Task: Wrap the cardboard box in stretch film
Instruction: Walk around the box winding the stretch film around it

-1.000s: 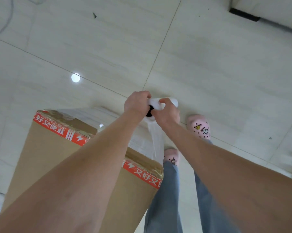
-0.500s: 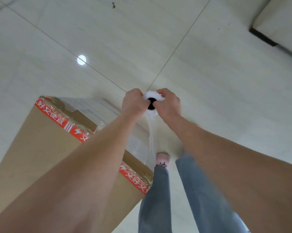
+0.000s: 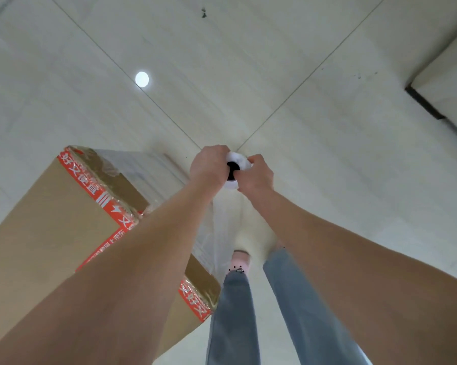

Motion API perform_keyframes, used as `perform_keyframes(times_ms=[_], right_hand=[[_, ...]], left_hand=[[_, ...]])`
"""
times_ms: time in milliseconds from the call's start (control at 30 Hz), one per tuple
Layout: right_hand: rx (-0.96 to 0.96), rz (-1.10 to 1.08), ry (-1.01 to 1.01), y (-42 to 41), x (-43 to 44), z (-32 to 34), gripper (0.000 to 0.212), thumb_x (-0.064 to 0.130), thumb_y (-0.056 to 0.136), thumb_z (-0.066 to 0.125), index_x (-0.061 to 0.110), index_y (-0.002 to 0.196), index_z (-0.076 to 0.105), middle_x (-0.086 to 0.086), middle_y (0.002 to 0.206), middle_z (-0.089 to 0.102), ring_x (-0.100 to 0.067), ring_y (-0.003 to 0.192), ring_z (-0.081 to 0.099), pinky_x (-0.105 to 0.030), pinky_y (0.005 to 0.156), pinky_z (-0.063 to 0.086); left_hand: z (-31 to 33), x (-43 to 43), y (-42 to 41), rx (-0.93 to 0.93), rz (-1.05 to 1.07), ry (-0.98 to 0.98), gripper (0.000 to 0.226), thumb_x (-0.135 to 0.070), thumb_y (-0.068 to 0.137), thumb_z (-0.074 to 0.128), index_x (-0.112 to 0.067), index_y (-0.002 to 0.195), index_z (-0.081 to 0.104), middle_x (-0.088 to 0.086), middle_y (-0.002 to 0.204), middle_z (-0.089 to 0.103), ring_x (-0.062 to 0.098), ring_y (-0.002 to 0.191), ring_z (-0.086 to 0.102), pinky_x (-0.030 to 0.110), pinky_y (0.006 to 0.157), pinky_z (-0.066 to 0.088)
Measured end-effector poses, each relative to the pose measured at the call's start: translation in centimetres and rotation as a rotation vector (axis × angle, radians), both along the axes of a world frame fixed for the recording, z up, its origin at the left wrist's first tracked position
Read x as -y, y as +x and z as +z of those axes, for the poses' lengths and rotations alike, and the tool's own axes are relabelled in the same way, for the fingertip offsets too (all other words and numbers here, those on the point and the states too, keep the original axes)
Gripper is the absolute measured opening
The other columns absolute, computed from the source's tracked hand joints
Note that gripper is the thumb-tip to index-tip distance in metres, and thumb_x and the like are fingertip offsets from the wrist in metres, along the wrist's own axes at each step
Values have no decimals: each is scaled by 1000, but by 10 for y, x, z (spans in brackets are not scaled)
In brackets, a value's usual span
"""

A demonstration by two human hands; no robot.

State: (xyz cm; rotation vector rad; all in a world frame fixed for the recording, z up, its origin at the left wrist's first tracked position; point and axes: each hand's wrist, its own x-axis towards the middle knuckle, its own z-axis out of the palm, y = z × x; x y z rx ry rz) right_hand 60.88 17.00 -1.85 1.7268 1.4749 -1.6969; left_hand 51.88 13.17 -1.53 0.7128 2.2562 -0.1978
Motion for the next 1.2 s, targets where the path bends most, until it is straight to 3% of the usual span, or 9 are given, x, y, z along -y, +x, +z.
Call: perform_keyframes(times_ms=[67,133,300,500,800,900,1000,1067,1200], right_hand=[[-4,34,8,0,0,-2,31,13,79,56,18,109,47,5,83,52,-25,85,64,-47,79,56],[-10,59,20,-2,-2,-2,27,13,79,56,18,104,46,0,94,56,-25,86,63,-47,82,54],[-10,84,48,-8,-5,0,19,9,83,52,16,100,44,-7,107,57,-26,84,62,-39,72,55],[10,164,55,-12,-12,1,21,13,87,50,17,107,45,6,79,50,-11,64,51,-37,67,52],[11,277,124,-47,-25,7,35,15,83,56,24,117,56,5,92,55,-18,81,55,-25,66,39],[-31,342,168,-70,-25,6,33,19,84,58,29,115,58,5,104,63,-19,88,58,-26,71,41],[-106,357,201,-91,-20,6,36,20,83,60,27,118,56,5,113,64,-18,95,60,-26,77,44],[-119,367,208,-99,-18,6,41,23,83,62,23,123,52,5,115,60,-17,98,58,-25,78,41],[-82,346,123,-105,-18,5,41,22,85,61,18,125,48,0,104,56,-19,89,57,-27,70,41]], left_hand=[[-4,-3,-2,14,-9,-44,12,-10,82,48,-15,87,58,8,100,64,27,88,57,29,65,37],[-8,-4,-4,26,25,-58,10,-10,81,48,-17,79,55,6,93,63,25,80,54,29,63,37],[-14,-5,-9,57,109,-55,11,-9,82,49,-16,79,56,4,86,59,24,78,54,29,64,38],[-16,-3,-15,95,148,-29,16,-10,83,49,-16,89,63,5,95,64,24,83,59,28,64,41],[-9,3,-40,87,351,27,12,-10,77,51,-12,65,50,2,66,52,25,68,54,25,47,33],[-8,13,-55,80,527,37,11,-16,81,55,-9,73,55,2,65,53,21,60,54,25,46,38],[-11,27,-71,88,738,93,23,-23,82,55,-3,90,63,10,81,68,29,75,68,36,66,57],[-11,33,-75,111,820,116,28,-29,84,55,-3,92,65,13,84,70,30,76,70,40,74,59],[-11,28,-84,118,634,75,18,-23,89,52,-6,85,55,8,81,62,28,75,61,35,63,49]])
